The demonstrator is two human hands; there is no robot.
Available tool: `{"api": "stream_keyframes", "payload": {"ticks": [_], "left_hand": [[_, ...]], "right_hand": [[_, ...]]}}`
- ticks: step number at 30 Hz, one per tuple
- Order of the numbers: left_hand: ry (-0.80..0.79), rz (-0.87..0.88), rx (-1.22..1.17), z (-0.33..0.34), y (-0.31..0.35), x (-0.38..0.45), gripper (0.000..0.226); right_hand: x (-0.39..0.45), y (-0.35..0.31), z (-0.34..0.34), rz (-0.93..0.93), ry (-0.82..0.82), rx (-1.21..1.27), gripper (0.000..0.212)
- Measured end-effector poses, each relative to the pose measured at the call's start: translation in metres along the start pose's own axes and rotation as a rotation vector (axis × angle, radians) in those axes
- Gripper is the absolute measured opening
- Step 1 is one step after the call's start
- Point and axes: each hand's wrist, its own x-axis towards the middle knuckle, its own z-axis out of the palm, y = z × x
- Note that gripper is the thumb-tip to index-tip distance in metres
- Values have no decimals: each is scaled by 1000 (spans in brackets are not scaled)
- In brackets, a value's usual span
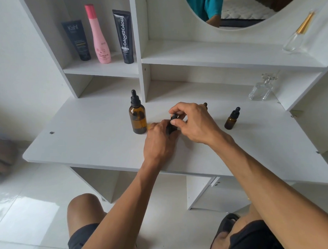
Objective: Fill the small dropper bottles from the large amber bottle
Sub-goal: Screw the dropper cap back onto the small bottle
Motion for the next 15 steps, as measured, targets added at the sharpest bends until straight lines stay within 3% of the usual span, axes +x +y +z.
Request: {"api": "stream_keyframes", "payload": {"ticks": [9, 15], "left_hand": [[-65, -9, 43, -7, 2, -3, 30], [-114, -54, 83, -9, 5, -5, 47]], "right_hand": [[-7, 4, 8, 46, 9, 44, 20], [-13, 3, -9, 48, 186, 111, 22]]}}
